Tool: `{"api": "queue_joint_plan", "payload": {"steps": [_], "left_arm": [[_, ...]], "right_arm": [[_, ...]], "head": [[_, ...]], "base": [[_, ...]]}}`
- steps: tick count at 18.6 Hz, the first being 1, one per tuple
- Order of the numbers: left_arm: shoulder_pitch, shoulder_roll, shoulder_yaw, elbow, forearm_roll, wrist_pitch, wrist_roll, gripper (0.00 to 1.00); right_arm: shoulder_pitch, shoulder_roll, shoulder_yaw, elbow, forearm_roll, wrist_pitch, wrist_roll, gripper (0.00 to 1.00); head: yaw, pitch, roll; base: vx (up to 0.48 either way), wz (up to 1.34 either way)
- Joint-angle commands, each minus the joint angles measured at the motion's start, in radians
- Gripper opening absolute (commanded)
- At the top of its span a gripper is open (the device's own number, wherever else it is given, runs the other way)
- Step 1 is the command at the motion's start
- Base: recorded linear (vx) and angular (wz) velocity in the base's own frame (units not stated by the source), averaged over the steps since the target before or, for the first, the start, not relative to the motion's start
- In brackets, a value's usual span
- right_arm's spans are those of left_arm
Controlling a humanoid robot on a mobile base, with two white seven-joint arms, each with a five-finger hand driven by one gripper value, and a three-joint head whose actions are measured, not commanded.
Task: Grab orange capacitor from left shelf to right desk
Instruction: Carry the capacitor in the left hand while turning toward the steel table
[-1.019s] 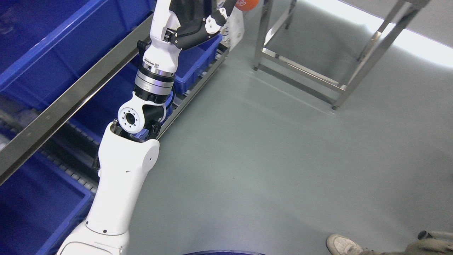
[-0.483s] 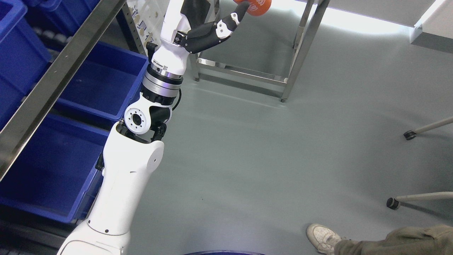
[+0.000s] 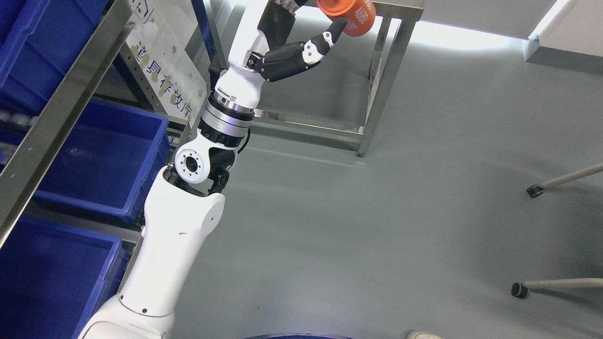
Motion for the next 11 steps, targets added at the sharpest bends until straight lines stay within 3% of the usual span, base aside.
{"api": "queue_joint_plan", "payload": {"steps": [1,11], "left_arm": [[-0.001,0.017,-0.052,0.001,0.0,0.003,-0.001,0.03],[-0.035,0.017,-0.026,-0.001,0.0,0.04,-0.002,0.02]], "right_arm": [[0.033,-0.017,-0.012,-0.023,0.0,0.0,0.001,1.0],[0.033,-0.017,-0.011,-0.023,0.0,0.0,0.001,1.0]], "head": [[0.0,0.0,0.0],[0.0,0.0,0.0]], "base": [[0.355,-0.16],[0.376,-0.1]]}}
